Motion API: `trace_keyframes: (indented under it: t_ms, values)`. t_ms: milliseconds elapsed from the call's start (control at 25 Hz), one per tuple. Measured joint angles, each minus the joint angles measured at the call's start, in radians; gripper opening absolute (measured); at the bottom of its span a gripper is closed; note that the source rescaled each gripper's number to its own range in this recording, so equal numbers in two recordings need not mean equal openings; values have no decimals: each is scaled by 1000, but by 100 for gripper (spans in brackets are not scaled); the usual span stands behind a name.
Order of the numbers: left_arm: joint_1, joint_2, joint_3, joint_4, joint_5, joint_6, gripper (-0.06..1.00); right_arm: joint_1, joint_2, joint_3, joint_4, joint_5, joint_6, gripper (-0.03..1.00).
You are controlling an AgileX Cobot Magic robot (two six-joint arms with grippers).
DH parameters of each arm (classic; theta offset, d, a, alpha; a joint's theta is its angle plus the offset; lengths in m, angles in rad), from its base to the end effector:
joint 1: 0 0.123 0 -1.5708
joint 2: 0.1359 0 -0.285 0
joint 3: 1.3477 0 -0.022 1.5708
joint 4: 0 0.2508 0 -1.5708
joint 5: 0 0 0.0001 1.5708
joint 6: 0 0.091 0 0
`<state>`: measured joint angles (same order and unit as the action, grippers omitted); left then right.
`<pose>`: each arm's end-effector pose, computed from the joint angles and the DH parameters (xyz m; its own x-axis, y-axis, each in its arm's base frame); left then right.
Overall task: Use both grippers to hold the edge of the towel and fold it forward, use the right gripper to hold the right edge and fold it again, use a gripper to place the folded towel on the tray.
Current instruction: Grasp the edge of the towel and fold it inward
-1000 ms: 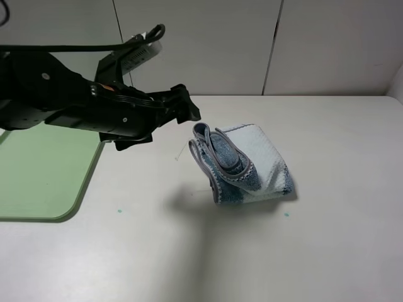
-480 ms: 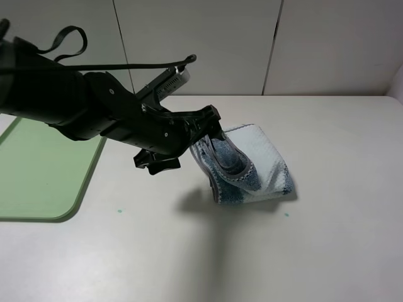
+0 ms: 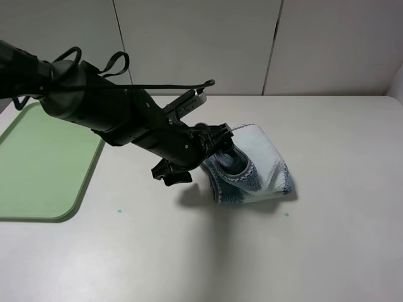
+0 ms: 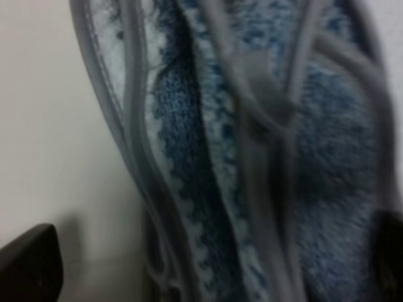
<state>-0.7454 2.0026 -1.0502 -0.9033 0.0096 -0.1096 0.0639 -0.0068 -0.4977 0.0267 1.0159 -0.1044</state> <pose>0.2869 -0.2659 0.1170 -0.8761 -0.3458 -0.3360 -0.1160 0.8275 -0.5494 -0.0040 0.0018 0.2803 -0.4013 -0.1161 -0.9086 -0.1212 0.9899 -0.0729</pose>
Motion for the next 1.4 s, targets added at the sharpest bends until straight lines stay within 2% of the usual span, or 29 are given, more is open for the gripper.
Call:
trace_keyframes:
  t_ms: [560,880,1000,1120,1320,1400]
  values:
    - [0,105,-83,-2,9,1,99,0,0,0,-6,0,1,100]
    - [0,113,-87,-4,6,19,89,0,0,0,-8,0,1,100]
    - [0,121,-87,13,5,19,76,0,0,0,-9,0,1,100]
    - [0,126,-87,22,9,20,57,0,0,0,-9,0,2,100]
    - [0,134,-87,22,16,20,13,0,0,0,-9,0,2,100]
    - [0,134,-87,22,17,20,7,0,0,0,-9,0,2,100]
